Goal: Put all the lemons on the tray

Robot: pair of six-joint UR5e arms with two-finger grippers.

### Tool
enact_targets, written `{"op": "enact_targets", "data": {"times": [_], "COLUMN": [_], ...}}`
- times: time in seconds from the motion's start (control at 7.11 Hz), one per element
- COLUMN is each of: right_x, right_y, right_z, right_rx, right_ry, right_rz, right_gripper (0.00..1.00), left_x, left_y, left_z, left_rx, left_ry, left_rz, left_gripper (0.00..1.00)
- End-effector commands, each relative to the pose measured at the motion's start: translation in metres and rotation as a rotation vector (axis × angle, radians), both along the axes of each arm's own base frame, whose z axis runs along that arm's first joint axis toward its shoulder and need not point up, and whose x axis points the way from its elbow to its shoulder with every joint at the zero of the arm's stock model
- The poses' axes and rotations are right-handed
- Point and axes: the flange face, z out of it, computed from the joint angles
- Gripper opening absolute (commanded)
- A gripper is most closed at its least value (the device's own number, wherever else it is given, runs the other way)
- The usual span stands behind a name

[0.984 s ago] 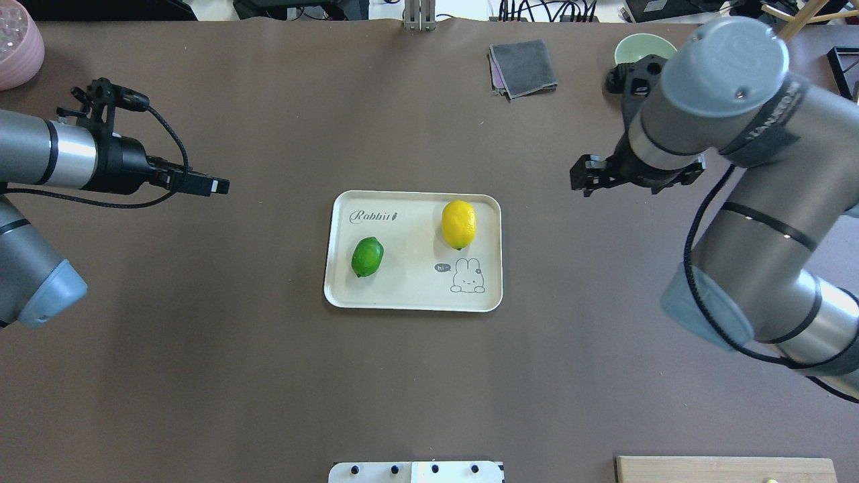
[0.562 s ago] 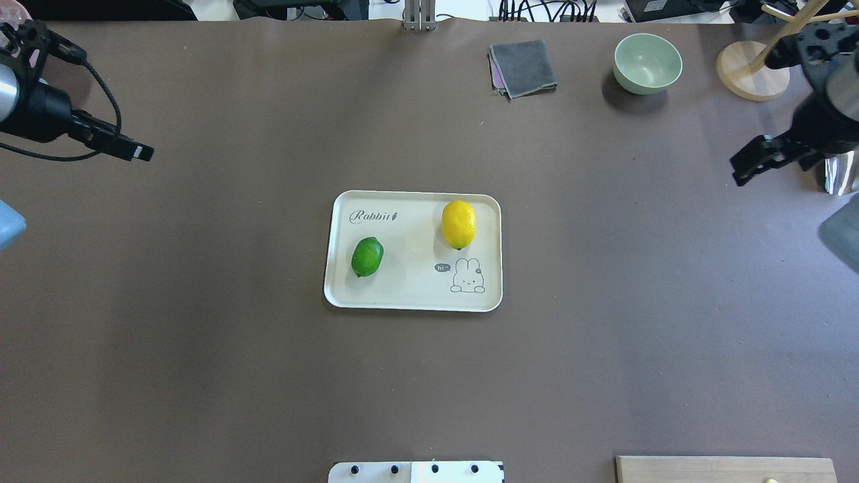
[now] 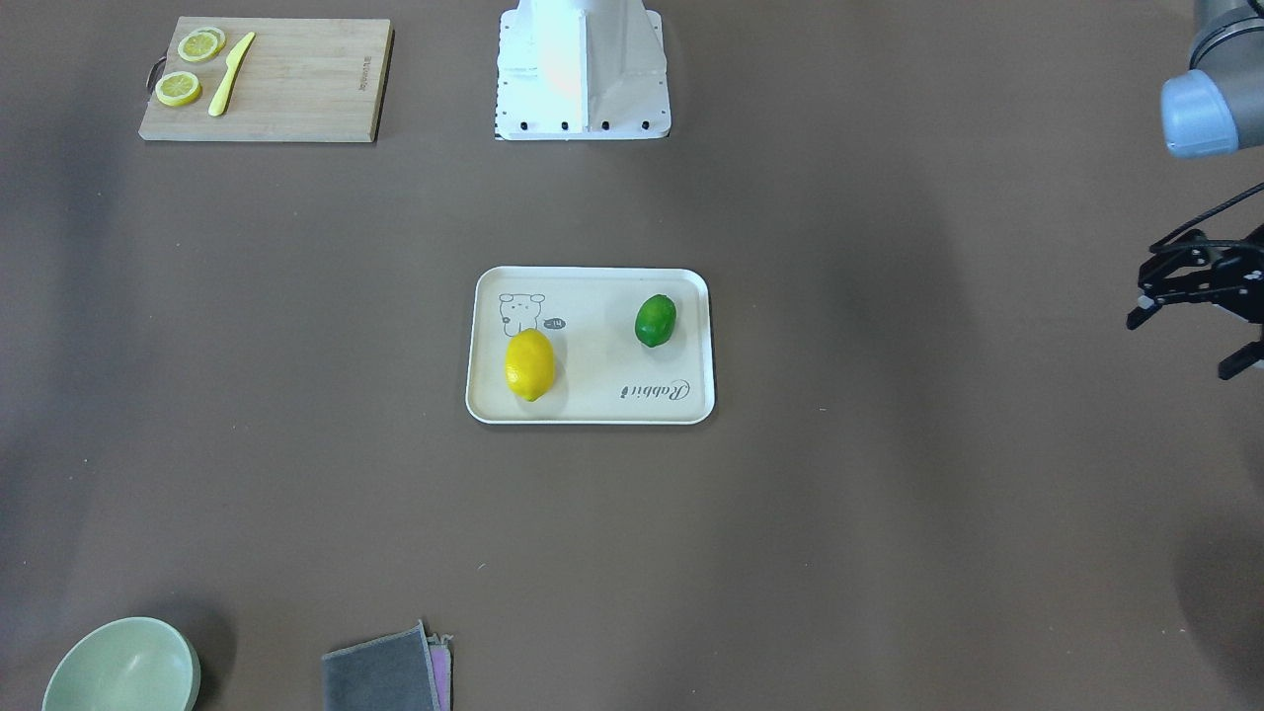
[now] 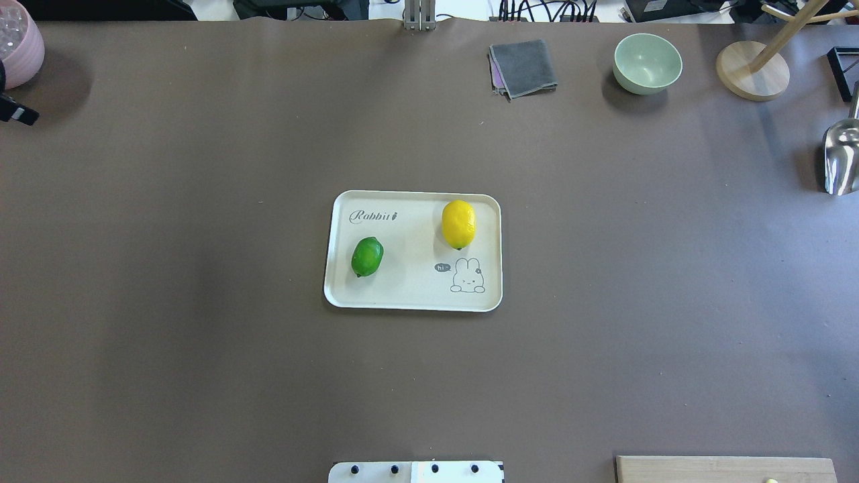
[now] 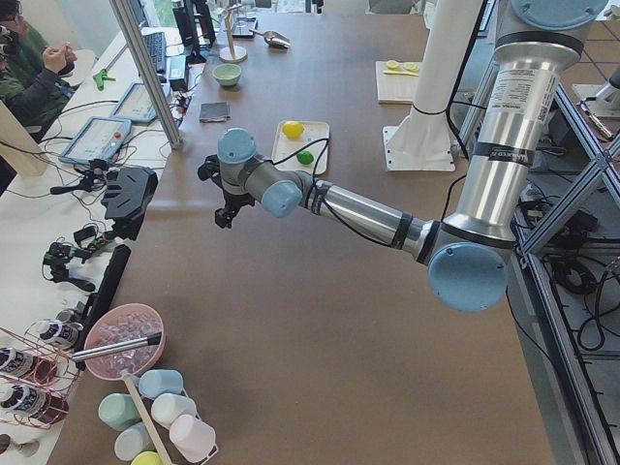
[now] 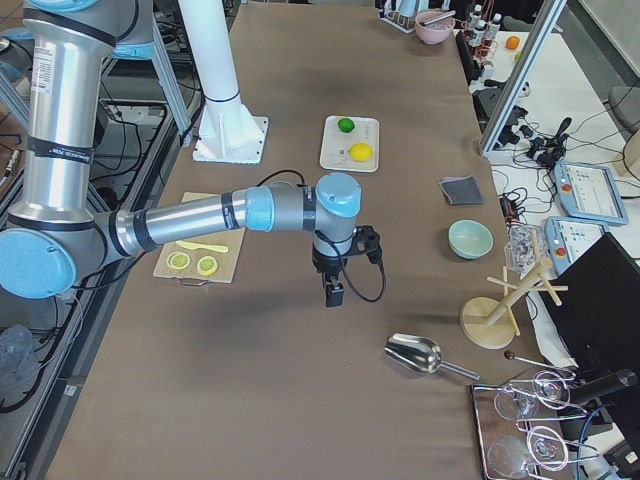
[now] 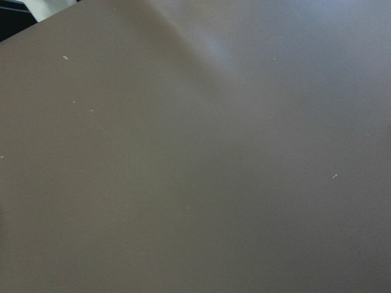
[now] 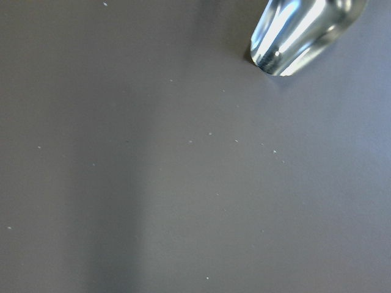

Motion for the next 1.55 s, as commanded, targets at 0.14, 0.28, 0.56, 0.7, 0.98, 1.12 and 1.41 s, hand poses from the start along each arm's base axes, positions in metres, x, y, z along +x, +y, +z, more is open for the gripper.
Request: {"op": "enact_targets", "data": {"times": [0.14, 0.28, 0.56, 0.7, 0.98, 1.12, 1.41], "right_x": [0.026, 0.037, 0.044, 0.047, 0.050, 0.051, 0.052], "right_y": [0.022, 0.033, 0.042, 0.044, 0.043, 0.041, 0.037], "right_z": [0.096, 0.109, 0.115, 0.114, 0.109, 0.107, 0.085], "right_rx": [0.054, 0.051, 0.036, 0.035, 0.038, 0.045, 0.019], "right_ry": [-0.040, -0.047, -0.047, -0.048, -0.050, -0.048, -0.038], "right_rz": [0.040, 0.073, 0.094, 0.103, 0.123, 0.124, 0.200], "right_gripper": [1.00, 1.00, 1.00, 1.00, 1.00, 1.00, 1.00], "left_x": [-0.088, -0.088, -0.094, -0.093, -0.092, -0.095, -0.096], "left_y": [0.012, 0.049, 0.072, 0.068, 0.076, 0.089, 0.101], "left_z": [0.048, 0.102, 0.153, 0.159, 0.164, 0.162, 0.147], "left_rx": [-0.120, -0.220, -0.275, -0.442, -0.516, -0.508, -0.473], "left_ry": [-0.070, -0.076, -0.082, -0.056, -0.029, -0.038, -0.045], "left_rz": [-0.043, -0.040, -0.071, -0.204, -0.263, -0.267, -0.273], "left_gripper": [0.98, 0.98, 0.98, 0.98, 0.98, 0.98, 0.98]}}
